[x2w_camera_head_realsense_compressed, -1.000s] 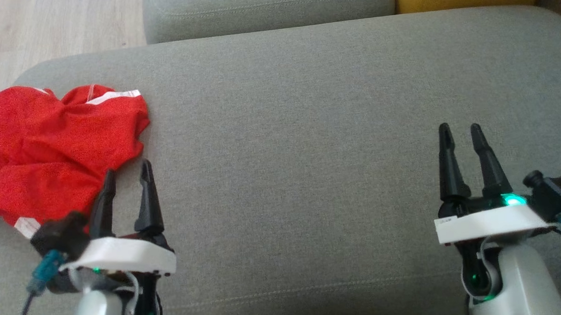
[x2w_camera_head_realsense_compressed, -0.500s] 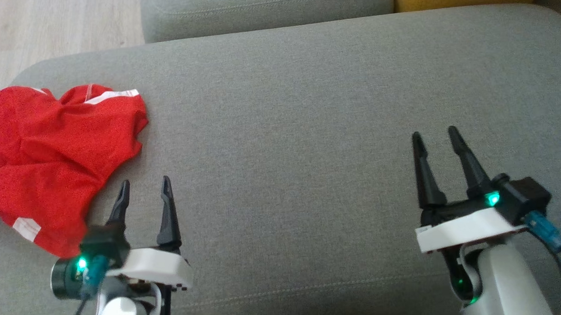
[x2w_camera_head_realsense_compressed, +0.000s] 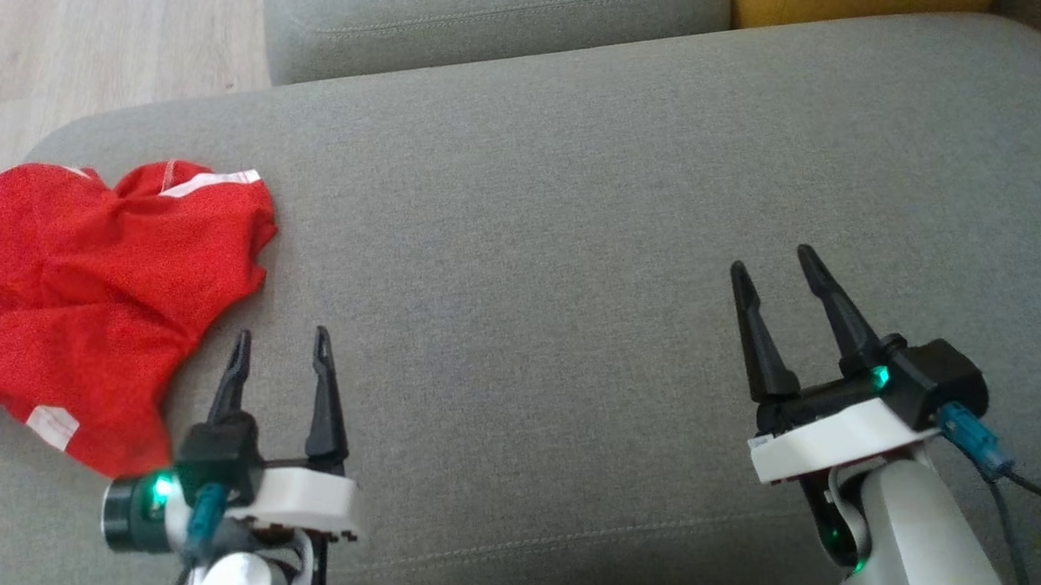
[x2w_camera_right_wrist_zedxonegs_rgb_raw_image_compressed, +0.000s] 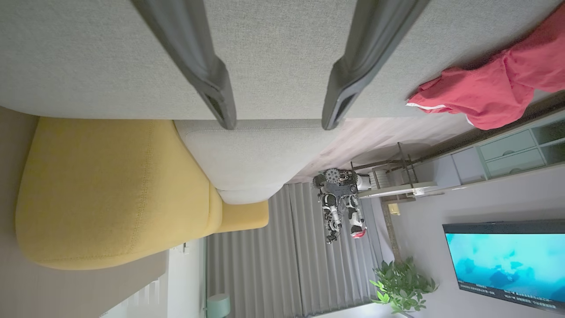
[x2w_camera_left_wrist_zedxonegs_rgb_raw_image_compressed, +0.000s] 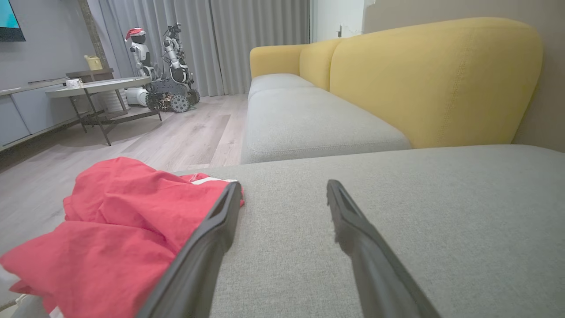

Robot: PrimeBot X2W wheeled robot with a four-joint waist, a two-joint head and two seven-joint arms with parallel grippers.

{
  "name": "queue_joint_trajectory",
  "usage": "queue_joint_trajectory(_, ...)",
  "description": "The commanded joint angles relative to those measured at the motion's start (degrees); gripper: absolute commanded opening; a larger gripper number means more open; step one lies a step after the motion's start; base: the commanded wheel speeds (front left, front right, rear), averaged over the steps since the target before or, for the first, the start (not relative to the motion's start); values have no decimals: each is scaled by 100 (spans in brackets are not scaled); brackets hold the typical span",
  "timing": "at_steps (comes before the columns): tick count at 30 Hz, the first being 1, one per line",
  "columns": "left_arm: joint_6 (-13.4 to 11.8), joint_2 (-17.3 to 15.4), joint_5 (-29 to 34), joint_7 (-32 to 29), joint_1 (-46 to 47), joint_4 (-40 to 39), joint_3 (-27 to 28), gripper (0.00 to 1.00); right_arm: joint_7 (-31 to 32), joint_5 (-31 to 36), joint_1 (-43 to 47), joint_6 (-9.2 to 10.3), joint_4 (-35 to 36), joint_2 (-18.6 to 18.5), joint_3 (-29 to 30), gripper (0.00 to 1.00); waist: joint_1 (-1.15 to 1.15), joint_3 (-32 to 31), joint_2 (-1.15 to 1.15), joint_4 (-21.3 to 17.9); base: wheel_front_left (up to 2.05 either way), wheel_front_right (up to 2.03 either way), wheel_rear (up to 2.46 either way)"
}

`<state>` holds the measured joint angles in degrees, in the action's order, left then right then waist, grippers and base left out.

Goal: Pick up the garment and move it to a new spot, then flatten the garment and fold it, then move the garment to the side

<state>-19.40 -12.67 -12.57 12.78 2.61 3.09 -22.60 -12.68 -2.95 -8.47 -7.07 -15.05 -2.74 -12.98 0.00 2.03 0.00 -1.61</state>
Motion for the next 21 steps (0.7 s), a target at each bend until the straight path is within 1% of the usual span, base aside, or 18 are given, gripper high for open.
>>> queue_joint_trajectory(1,55,-10,72,91,226,-214,317,100,-101,-10,-312,-39,133,-13,-194,100,0,-12,0,-5,0,0,0)
queue_joint_trajectory(4,291,189,-41,141,124,-204,617,100,-151,-206,-327,-40,13,-13,-282,100,0,-22,0,-12,0,0,0)
queue_joint_trajectory(9,676,482,202,222,5,-103,1024,100,-231,-446,-356,-42,-177,-14,-388,100,0,1,0,-12,0,0,0)
queue_joint_trajectory(11,841,588,209,222,-42,52,1151,100,-225,-732,-353,-42,-253,-14,-358,100,0,-1,0,-11,0,0,0)
queue_joint_trajectory(12,841,588,209,222,-42,52,1151,100,-225,-732,-353,-42,-253,-14,-358,100,0,-1,0,-11,0,0,0)
queue_joint_trajectory(17,1231,835,25,222,-73,372,1503,100,-151,-1107,-396,-42,-409,-14,-357,100,0,-12,0,-16,0,0,0)
queue_joint_trajectory(19,1358,887,4,222,-72,459,1610,100,-134,-1088,-418,-42,-459,-14,-330,100,0,-18,0,-17,0,0,0)
queue_joint_trajectory(21,1459,924,3,222,-68,523,1691,100,-128,-922,-437,-42,-508,-14,-261,100,0,-20,0,-17,0,0,0)
